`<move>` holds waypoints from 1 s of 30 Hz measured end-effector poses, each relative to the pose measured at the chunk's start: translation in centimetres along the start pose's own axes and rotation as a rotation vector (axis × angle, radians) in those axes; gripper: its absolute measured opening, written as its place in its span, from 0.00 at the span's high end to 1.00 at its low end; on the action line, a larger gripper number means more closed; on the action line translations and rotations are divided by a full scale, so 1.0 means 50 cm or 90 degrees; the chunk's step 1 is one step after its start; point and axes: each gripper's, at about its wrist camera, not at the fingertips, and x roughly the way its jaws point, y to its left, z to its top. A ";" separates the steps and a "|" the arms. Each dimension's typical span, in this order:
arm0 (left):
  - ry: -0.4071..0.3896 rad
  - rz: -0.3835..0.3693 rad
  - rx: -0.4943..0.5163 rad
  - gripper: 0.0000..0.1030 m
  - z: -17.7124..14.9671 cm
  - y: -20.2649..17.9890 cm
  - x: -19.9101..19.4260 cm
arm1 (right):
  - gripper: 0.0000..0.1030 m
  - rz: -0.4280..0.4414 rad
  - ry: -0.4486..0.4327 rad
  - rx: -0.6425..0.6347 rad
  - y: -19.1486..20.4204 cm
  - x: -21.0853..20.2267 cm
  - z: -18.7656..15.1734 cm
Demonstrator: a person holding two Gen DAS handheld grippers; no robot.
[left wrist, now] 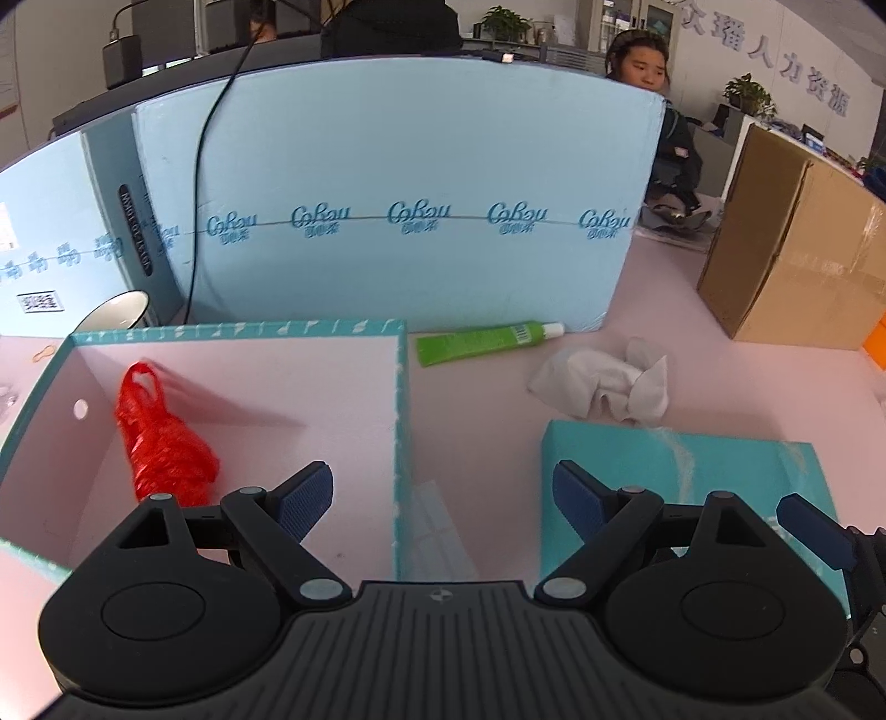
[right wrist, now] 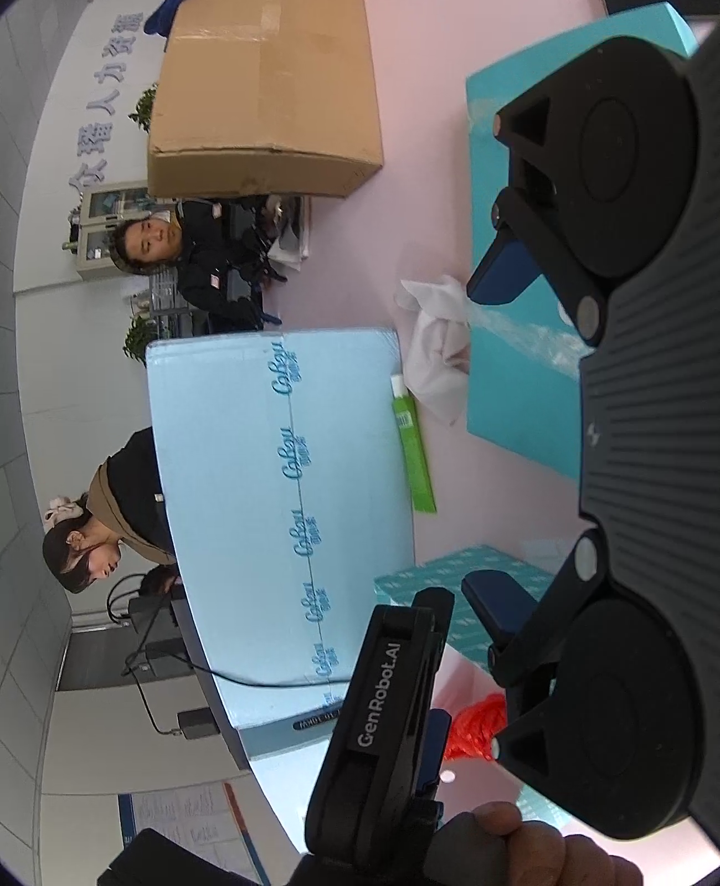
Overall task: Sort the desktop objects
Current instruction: 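Move both open tools toward the teal YEARCON bag on the desk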
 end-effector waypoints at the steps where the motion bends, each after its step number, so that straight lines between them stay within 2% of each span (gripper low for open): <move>1: 0.002 0.003 0.000 0.18 -0.004 0.001 -0.001 | 0.00 0.004 0.001 0.001 0.001 0.000 -0.003; 10: 0.024 0.014 0.013 0.18 -0.038 -0.002 -0.001 | 0.00 0.020 0.025 0.009 0.006 -0.008 -0.032; 30: 0.011 -0.060 0.067 0.18 -0.042 -0.084 -0.013 | 0.00 -0.057 0.014 0.028 -0.040 -0.052 -0.038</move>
